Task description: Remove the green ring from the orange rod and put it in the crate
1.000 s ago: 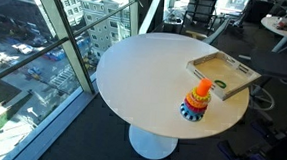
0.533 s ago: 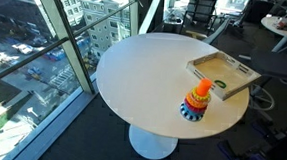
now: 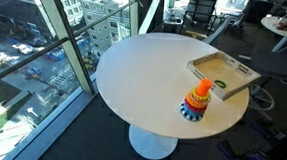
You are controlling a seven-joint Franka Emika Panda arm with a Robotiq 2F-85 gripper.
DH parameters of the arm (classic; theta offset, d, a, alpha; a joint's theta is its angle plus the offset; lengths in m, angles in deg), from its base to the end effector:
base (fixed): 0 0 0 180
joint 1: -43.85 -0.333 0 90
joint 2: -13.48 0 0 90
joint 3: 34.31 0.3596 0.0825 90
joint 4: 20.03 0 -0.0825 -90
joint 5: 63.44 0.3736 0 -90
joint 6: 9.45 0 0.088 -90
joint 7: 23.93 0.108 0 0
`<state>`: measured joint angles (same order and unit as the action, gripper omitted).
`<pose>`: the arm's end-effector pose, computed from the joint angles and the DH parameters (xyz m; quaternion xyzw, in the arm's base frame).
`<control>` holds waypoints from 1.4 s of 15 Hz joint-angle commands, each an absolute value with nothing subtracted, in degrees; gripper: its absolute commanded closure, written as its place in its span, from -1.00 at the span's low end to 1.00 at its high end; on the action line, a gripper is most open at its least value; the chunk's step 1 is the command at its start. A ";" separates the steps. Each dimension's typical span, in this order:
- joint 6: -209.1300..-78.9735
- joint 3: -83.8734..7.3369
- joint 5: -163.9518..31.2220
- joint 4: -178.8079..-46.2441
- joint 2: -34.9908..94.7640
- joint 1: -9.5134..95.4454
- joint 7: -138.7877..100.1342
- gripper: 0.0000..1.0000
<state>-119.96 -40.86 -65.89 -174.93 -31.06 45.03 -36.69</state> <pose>0.2714 -0.0432 0.4852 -0.9975 -0.0677 -0.0032 0.0198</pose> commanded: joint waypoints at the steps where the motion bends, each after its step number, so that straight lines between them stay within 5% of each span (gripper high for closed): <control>1: -118.94 -38.92 -65.04 -170.45 -27.11 43.74 -34.60 -1.00; 21: -126.69 -29.61 -63.32 -162.89 -5.15 39.69 -21.38 -1.00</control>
<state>-125.24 -29.77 -63.94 -163.32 -5.08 40.07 -21.90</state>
